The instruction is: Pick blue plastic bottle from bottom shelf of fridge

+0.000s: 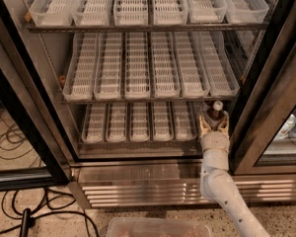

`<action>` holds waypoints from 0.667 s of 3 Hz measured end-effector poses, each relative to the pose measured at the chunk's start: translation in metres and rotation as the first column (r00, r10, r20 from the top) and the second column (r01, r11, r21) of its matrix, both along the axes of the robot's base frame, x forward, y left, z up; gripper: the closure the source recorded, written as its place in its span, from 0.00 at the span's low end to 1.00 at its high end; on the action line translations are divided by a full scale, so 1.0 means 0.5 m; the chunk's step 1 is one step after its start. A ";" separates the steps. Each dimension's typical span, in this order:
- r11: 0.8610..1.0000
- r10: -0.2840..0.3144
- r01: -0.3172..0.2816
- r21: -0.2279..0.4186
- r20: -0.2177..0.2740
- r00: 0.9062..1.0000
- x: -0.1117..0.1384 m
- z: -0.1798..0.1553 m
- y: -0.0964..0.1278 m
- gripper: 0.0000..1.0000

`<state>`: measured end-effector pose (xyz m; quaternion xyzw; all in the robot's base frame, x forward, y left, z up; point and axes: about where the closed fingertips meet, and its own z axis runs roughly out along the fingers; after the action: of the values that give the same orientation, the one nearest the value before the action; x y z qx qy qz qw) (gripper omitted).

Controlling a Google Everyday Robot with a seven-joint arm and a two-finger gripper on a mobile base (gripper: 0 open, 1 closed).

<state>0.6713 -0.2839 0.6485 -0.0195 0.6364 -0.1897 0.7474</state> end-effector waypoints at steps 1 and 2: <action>1.000 0.000 0.000 0.000 0.000 1.000 0.000 0.000 0.000 1.00; 1.000 0.000 0.000 0.001 0.001 1.000 0.000 0.001 0.000 1.00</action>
Offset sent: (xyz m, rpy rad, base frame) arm 0.0000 0.0000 0.0000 0.0000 0.0000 0.0000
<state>0.6711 -0.2840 0.6488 -0.0192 0.6363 -0.1896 0.7476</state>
